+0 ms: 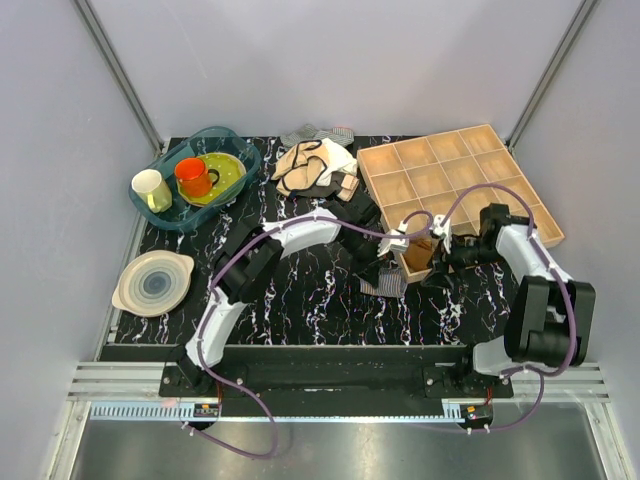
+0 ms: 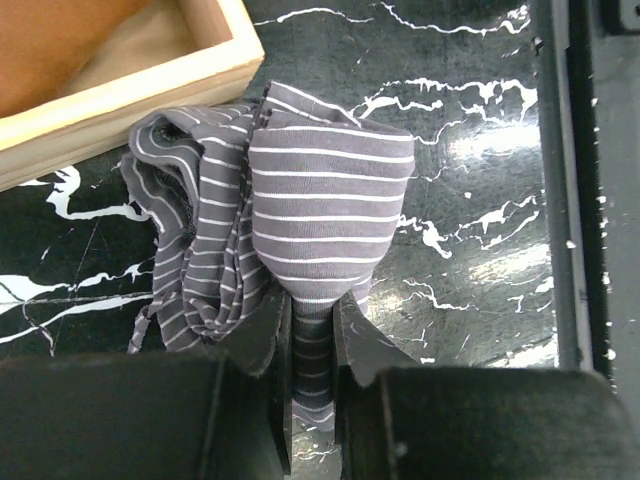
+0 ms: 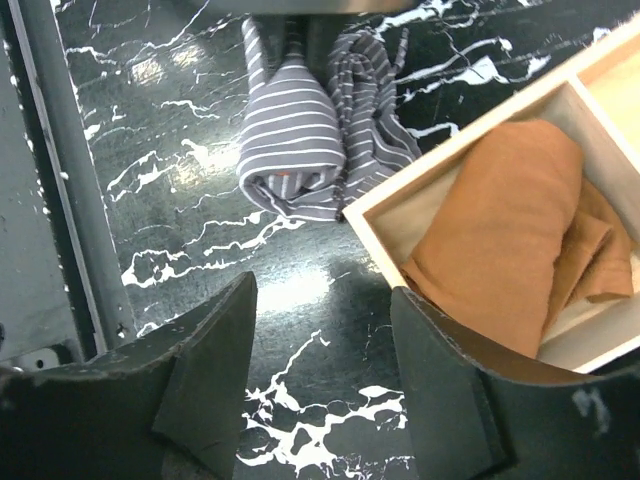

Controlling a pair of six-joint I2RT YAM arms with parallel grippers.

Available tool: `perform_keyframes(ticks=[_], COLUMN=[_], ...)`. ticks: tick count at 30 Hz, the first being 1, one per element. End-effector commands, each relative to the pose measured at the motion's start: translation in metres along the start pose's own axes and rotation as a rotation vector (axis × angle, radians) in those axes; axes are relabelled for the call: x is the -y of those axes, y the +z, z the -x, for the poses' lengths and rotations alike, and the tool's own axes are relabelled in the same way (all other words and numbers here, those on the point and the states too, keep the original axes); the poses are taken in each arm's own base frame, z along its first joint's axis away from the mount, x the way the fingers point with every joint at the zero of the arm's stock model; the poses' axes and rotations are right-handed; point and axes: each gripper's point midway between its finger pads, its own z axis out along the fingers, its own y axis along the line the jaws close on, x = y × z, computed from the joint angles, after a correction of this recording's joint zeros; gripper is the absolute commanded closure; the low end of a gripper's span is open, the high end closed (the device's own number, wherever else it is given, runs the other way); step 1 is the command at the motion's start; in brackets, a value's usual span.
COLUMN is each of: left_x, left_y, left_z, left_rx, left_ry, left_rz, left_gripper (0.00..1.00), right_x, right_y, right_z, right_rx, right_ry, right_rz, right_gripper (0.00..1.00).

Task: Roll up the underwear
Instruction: Roll the underwear to the center of the board.

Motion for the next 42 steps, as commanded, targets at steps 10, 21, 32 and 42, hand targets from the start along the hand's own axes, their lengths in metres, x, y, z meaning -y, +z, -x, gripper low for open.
perform_keyframes(ticks=[10,21,32,42], left_x=[0.006,-0.004,-0.024,-0.036], left_y=[0.028,0.036,0.024,-0.037], left_z=[-0.061,-0.068,-0.046,0.014], left_rx=[-0.157,-0.160,-0.093,0.176], left_ry=[-0.425,-0.573,-0.557,-0.436], left_rz=[-0.221,-0.231,-0.099,0.097], left_gripper=[1.00,1.00,0.77,0.01], right_x=[-0.042,-0.024,-0.032,-0.048], right_y=[0.020,0.075,0.089,0.088], right_z=[0.035,0.020,-0.025,-0.048], right_rx=[0.148,-0.054,-0.180,-0.254], right_ry=[-0.739,-0.854,-0.778,-0.825], right_rz=[0.005,0.051,0.142,0.204], right_gripper=[0.10,0.14,0.61,0.73])
